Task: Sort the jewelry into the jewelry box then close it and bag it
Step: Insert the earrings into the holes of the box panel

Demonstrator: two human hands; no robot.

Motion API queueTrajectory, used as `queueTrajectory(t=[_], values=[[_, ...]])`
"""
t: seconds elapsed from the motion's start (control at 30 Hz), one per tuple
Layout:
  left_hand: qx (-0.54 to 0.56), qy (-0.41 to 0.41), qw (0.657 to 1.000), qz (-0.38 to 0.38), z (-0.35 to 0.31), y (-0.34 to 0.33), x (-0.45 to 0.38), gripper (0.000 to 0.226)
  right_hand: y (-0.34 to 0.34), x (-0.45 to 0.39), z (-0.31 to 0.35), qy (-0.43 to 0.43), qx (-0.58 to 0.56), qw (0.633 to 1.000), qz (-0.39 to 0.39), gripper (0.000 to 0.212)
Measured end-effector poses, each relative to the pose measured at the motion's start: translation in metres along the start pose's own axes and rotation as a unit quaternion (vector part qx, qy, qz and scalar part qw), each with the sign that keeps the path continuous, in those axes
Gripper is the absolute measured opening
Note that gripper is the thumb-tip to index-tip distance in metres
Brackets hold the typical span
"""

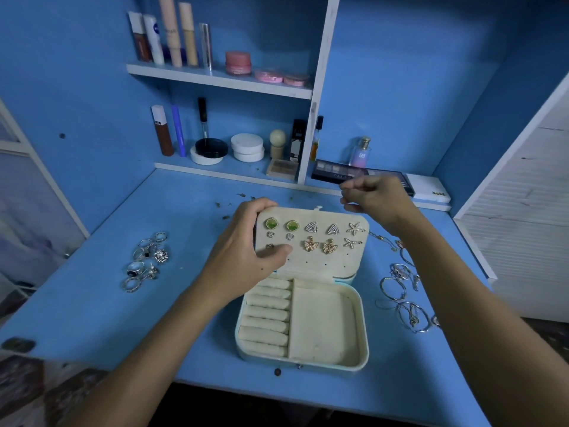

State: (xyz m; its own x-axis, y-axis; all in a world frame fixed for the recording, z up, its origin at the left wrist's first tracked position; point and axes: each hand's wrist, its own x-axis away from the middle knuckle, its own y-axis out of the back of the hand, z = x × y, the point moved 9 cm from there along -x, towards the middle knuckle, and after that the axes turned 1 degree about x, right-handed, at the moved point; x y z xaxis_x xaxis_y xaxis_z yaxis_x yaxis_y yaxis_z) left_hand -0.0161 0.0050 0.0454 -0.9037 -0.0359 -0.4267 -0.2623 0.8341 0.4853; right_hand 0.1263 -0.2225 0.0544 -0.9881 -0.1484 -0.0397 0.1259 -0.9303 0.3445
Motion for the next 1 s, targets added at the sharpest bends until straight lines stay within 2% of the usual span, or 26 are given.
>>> queueTrajectory(t=[0.2, 0.33, 0.47, 0.8, 1.0], values=[[-0.034, -0.096, 0.994, -0.046, -0.018, 0.01, 0.021, 0.056, -0.02, 0.028, 0.007, 0.018, -0.01, 0.999, 0.044, 0.011], [-0.063, -0.161, 0.984, -0.037, -0.024, 0.01, 0.03, 0.042, -0.036, 0.042, 0.014, 0.022, -0.008, 0.996, 0.088, 0.01], [-0.066, -0.191, 0.979, -0.019, -0.024, 0.008, 0.034, 0.043, -0.05, 0.053, 0.016, 0.02, 0.002, 0.992, 0.127, 0.008], [-0.051, -0.217, 0.975, -0.009, -0.025, 0.008, 0.037, 0.046, -0.07, 0.071, 0.018, 0.037, 0.047, 0.983, 0.175, 0.019], [-0.05, -0.214, 0.975, -0.007, -0.023, 0.007, 0.037, 0.044, -0.079, 0.078, 0.027, 0.051, 0.089, 0.976, 0.193, 0.011]])
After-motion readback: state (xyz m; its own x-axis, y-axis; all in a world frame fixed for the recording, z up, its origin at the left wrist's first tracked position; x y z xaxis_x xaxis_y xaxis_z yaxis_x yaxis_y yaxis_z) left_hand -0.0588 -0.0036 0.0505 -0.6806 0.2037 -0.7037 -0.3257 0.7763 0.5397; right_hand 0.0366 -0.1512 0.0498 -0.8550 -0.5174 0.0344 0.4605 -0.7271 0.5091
